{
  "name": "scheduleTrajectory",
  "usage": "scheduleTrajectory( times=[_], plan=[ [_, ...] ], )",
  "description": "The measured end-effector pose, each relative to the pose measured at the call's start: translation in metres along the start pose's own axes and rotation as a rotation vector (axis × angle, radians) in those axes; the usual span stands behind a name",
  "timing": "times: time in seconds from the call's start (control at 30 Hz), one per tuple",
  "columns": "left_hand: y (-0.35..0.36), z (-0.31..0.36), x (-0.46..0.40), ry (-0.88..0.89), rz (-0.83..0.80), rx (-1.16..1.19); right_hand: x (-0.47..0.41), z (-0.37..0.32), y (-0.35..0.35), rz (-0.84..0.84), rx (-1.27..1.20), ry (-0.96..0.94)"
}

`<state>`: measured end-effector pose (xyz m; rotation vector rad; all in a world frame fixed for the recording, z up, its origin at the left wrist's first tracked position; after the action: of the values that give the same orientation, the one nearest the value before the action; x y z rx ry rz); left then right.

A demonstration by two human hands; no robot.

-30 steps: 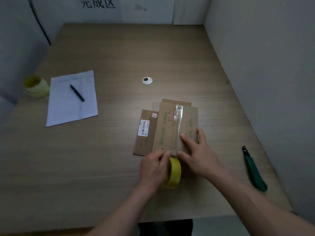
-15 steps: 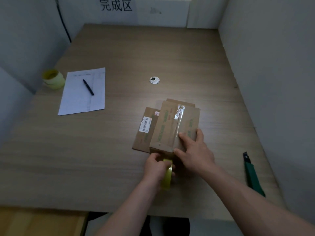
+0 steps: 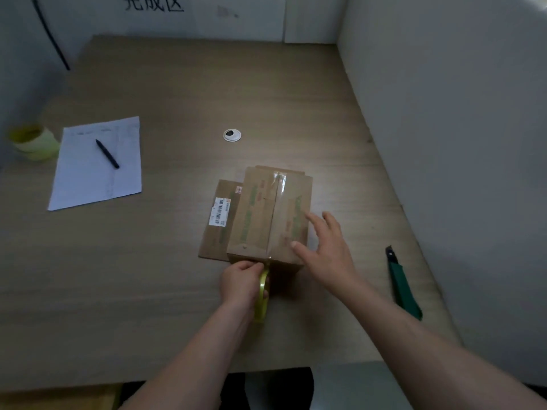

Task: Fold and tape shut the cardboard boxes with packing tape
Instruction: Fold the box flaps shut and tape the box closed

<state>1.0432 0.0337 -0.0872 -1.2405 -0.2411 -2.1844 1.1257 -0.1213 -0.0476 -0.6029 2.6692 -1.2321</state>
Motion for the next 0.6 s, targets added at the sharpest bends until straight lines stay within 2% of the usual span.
scheduleTrajectory(
  times=[0.07,0.1,0.17,0.27,0.37,0.5,0.53,0.6],
  plan=[
    [-0.001,0.002,0.001,-0.006,-0.002,-0.004,0.020,0.031,-0.022,0.210,0.120,0.098],
    [-0.002,0.003,0.001,-0.012,-0.012,-0.010,0.033,0.049,-0.032,0.256,0.203,0.183],
    [-0.004,0.005,0.004,-0.020,-0.038,-0.017,0.061,0.084,-0.048,0.206,0.324,0.367],
    [-0.006,0.005,0.008,-0.041,-0.091,0.020,0.091,0.115,-0.051,-0.017,0.422,0.508],
    [-0.008,0.003,0.010,-0.075,-0.162,0.089,0.097,0.120,-0.050,-0.003,0.390,0.474],
    [-0.012,0.002,0.008,-0.094,-0.214,0.144,0.093,0.093,-0.053,0.335,0.046,0.433],
    [-0.012,0.001,0.008,-0.097,-0.219,0.150,0.091,0.078,-0.051,0.355,-0.055,0.343],
    [-0.013,0.001,0.007,-0.102,-0.223,0.157,0.086,0.040,-0.049,0.224,-0.100,0.053]
  ],
)
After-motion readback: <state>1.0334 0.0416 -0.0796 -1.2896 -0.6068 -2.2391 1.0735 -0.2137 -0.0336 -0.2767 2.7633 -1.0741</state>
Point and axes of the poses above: each hand's wrist, its own x-axis away from the middle knuckle, its own y-axis out of the palm, z = x × y, the point moved 2 cm from there along -x, towards the middle knuckle, and after that the axes turned 15 degrees about -y, right-handed, at the moved point
